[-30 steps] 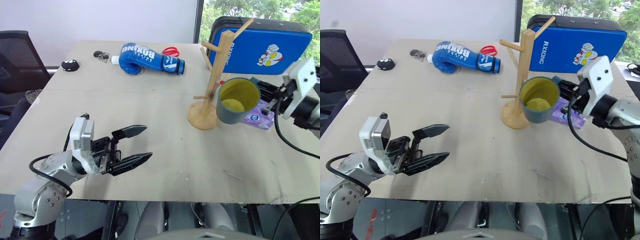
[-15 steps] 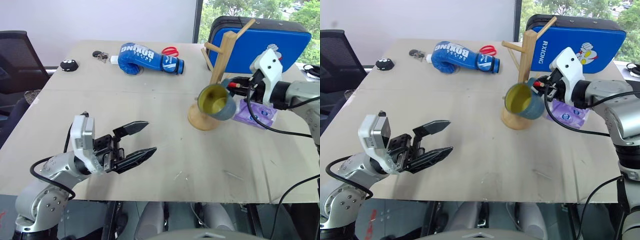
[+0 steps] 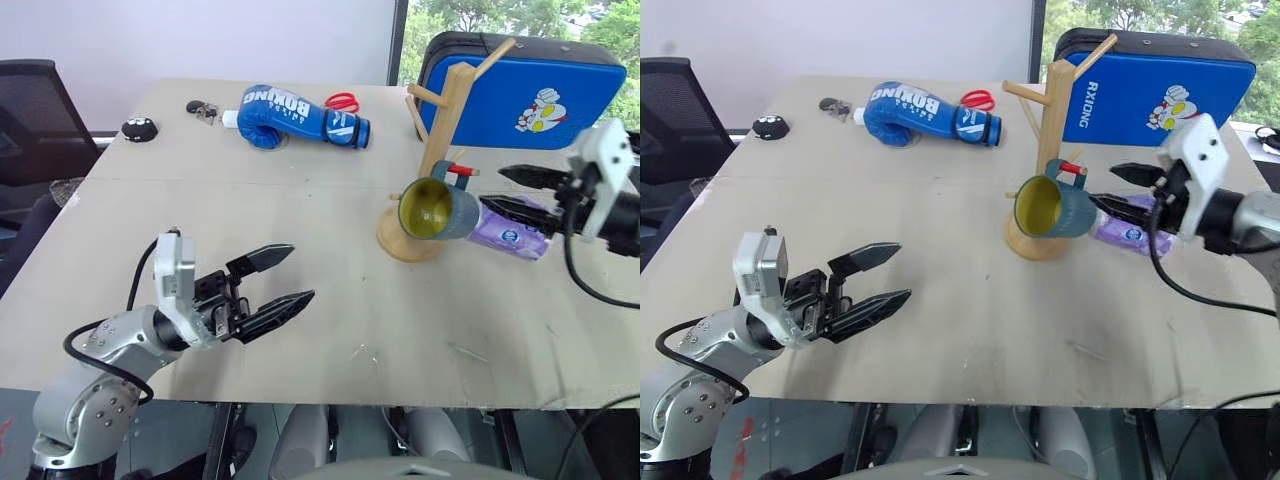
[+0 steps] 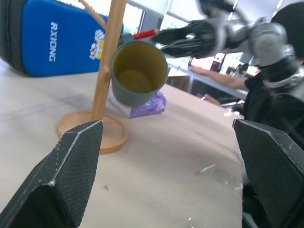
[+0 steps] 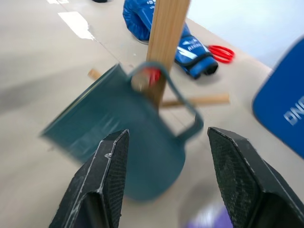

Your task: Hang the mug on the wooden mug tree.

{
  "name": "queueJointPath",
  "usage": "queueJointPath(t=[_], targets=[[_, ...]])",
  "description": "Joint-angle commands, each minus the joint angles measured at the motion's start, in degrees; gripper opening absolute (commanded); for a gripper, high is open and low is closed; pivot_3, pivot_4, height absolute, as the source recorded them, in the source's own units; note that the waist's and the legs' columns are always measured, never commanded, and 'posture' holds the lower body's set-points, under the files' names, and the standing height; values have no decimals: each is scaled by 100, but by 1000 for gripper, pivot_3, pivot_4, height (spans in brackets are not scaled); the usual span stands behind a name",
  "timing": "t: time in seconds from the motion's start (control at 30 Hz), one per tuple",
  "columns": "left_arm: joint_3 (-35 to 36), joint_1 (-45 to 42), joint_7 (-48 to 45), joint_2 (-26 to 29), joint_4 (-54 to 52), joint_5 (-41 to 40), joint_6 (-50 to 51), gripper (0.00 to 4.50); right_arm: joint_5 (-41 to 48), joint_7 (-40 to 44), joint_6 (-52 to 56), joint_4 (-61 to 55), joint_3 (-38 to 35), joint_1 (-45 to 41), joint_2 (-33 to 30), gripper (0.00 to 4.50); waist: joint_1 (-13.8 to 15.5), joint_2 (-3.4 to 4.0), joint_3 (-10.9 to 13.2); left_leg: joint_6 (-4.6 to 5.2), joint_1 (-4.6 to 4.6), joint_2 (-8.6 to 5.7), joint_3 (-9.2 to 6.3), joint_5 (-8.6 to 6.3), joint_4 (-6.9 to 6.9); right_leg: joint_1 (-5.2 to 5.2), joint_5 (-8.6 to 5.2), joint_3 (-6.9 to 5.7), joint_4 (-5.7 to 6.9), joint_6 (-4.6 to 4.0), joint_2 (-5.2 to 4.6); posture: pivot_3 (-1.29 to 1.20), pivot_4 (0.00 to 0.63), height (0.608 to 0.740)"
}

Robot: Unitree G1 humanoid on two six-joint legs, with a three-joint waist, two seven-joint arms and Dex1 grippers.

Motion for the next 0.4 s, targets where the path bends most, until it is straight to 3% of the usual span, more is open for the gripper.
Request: queueJointPath(t=[0.03,0.2,0.4], targets=[[77,224,-72,154,193,393,-99,4500,108,143,-111,-447,-1047,1157,169,2597,-3,-1,0,0,3,0,3,0,0,0,0,2,1,0,0,0,150,740],[158,542,-432,349,650,867,-314,4500,-380,200,-886,-522,-1582,2998,820,2597,-32,3,0,0,8,0,9,0,-1,1,-3,8,3,5,1,0,150,740],[78,508,-597,397,916,1170,-414,4500,-870,82,-1690,-287,-1306,3635,1227,2597,-40,-1,-3,0,21,5,18,1,3,0,-12,14,8,23,0,0,150,740]])
